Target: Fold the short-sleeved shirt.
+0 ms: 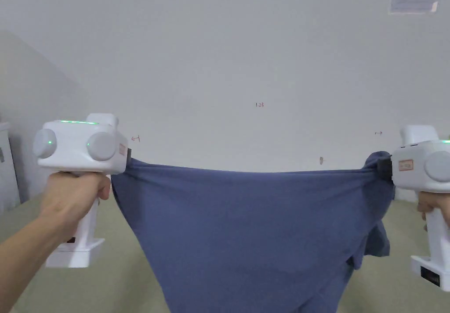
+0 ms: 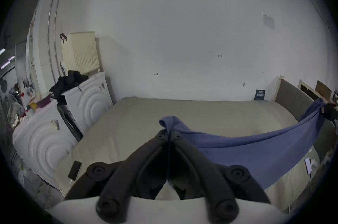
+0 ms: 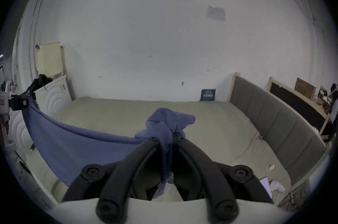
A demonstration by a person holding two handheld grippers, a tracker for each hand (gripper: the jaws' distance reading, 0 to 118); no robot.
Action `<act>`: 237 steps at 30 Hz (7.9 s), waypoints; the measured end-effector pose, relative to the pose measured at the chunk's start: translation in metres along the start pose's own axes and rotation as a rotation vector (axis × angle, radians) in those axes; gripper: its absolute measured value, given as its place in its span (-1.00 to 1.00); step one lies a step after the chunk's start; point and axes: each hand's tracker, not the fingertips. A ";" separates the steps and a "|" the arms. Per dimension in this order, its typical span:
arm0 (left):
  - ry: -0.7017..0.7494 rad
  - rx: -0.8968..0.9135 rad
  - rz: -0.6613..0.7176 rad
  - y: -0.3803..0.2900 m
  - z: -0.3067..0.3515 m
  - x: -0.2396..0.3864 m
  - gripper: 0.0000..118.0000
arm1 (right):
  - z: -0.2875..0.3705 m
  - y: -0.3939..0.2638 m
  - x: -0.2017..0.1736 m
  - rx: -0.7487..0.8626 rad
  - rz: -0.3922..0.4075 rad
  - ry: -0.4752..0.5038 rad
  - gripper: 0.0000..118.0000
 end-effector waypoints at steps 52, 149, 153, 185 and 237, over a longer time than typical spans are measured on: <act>-0.171 -0.434 0.002 -0.374 0.031 -0.016 -1.00 | 0.082 -0.390 0.033 -0.401 -0.011 0.064 -0.84; -0.353 -0.324 0.041 -0.259 0.046 -0.012 -0.89 | -0.009 -0.117 0.016 -0.214 0.221 0.112 -0.96; -0.340 -0.185 0.001 -0.181 0.065 0.001 -0.89 | 0.060 -0.064 0.033 -0.057 0.144 0.063 -0.96; 0.010 0.024 -0.088 0.140 -0.066 0.078 -0.89 | -0.061 0.154 0.052 0.165 0.032 -0.113 -0.96; -0.159 -0.444 -0.059 -0.392 0.050 -0.032 -0.89 | 0.128 -0.409 0.067 -0.452 -0.060 0.108 -0.96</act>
